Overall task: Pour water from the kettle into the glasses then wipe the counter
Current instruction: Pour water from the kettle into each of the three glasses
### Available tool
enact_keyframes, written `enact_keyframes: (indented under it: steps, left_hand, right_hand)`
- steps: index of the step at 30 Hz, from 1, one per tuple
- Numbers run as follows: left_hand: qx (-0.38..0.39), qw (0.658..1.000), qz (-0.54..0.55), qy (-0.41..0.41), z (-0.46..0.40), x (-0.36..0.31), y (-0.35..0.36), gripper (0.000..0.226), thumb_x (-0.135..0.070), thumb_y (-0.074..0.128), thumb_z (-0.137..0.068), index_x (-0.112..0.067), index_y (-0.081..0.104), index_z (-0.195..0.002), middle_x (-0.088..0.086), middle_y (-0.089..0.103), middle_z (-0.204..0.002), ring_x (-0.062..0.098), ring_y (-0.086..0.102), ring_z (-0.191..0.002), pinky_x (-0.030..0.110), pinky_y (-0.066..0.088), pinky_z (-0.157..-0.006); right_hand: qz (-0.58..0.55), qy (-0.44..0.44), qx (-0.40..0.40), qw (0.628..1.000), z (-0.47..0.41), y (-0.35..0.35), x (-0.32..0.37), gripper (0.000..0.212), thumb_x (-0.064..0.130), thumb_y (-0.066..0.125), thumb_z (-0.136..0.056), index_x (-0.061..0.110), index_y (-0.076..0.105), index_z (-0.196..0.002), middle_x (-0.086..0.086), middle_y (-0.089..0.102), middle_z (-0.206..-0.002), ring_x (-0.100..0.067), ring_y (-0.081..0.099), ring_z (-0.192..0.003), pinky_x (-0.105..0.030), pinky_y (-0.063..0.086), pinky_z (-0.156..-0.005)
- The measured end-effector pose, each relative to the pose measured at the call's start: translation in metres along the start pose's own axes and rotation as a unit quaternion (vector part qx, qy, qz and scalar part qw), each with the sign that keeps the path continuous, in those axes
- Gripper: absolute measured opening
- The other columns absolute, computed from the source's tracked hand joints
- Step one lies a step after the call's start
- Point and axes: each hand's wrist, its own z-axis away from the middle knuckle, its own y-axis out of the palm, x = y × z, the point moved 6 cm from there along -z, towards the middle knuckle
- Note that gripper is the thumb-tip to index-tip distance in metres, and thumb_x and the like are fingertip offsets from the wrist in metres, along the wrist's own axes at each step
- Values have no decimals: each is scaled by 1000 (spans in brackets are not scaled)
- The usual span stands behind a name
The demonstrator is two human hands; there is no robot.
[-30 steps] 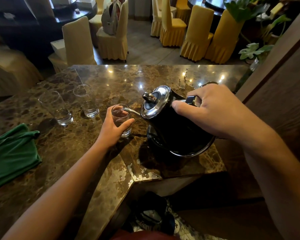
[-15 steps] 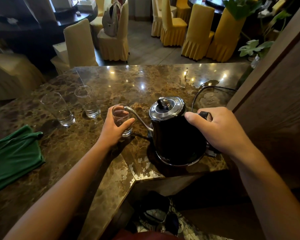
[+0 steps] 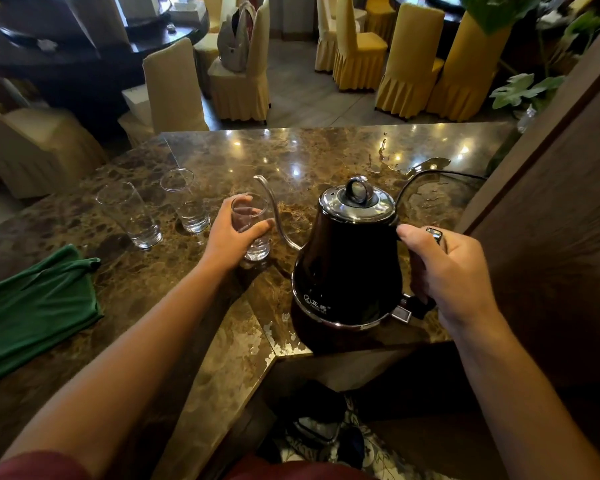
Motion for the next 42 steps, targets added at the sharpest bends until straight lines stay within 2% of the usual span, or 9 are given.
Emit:
enact_keyframes:
  steps: [6, 11, 18, 21, 24, 27, 32, 36, 42]
  left_hand:
    - [-77, 996, -2, -35, -44, 1, -17, 73, -53, 86, -72, -29, 50, -131, -2, 65, -122, 13, 65, -113, 45, 52, -104]
    - [-122, 992, 3, -32, -46, 10, -13, 70, -51, 81, -79, -31, 44, -135, -2, 61, -124, 12, 63, -114, 42, 53, -102]
    - [-116, 993, -18, -31, -50, 17, -11, 74, -48, 78, -84, -22, 38, -140, 4, 60, -128, 16, 64, -113, 39, 52, -102]
    - [-110, 993, -19, -29, -49, 16, -9, 72, -44, 76, -87, -20, 36, -142, 5, 58, -130, 15, 62, -113, 36, 49, -101]
    - [-109, 993, -20, -29, -49, 15, -8, 71, -42, 75, -89, -20, 35, -143, 3, 56, -130, 14, 60, -113, 33, 46, -100]
    - [-112, 993, -17, -26, -49, 17, -10, 69, -43, 75, -88, -22, 36, -141, 2, 58, -128, 14, 62, -113, 35, 49, -101]
    - [-117, 993, -24, -24, -49, 15, -7, 70, -41, 74, -90, -20, 34, -144, 0, 56, -127, 7, 58, -107, 32, 46, -98]
    - [-118, 992, -30, -19, -50, 18, -8, 69, -42, 73, -90, -20, 33, -143, -1, 56, -126, 5, 58, -105, 33, 46, -100]
    - [-130, 991, -23, -7, -51, 20, -7, 69, -46, 75, -87, -20, 37, -139, -2, 61, -119, 8, 64, -105, 36, 51, -101]
  right_hand:
    - [-25, 17, -15, 999, -1, -4, -8, 48, 25, 67, -98, 12, 46, -56, 0, 38, -44, -14, 33, -35, -24, 30, -38]
    - [-30, 24, -44, 998, 0, -15, -14, 63, 39, 73, -90, -7, 41, -63, -14, 36, -52, -23, 32, -39, -26, 28, -38]
    - [-48, 1, -108, 993, -19, -13, -13, 50, 24, 65, -101, 5, 44, -61, 2, 35, -43, -16, 29, -36, -31, 27, -41]
    - [-30, -18, -125, 991, -35, -7, -15, 58, 30, 67, -100, -1, 37, -61, -14, 34, -49, -26, 30, -41, -41, 31, -43]
    - [-7, -29, -120, 992, -49, -2, -23, 67, 42, 70, -94, -7, 35, -65, -34, 32, -59, -51, 29, -49, -55, 33, -45]
    - [3, -25, -119, 993, -55, 3, -32, 68, 44, 70, -93, -8, 36, -66, -39, 34, -61, -57, 32, -52, -59, 34, -45]
    - [28, 0, -116, 993, -50, 10, -47, 66, 44, 67, -93, -8, 37, -66, -22, 38, -58, -56, 32, -53, -60, 35, -46]
    - [82, -16, -105, 991, -42, 24, -37, 50, 47, 66, -91, 22, 43, -54, -13, 42, -54, -50, 39, -50, -58, 38, -46]
    - [91, -12, -102, 991, -26, 22, -41, 49, 44, 65, -91, 23, 41, -54, -9, 39, -55, -36, 34, -51, -58, 35, -48]
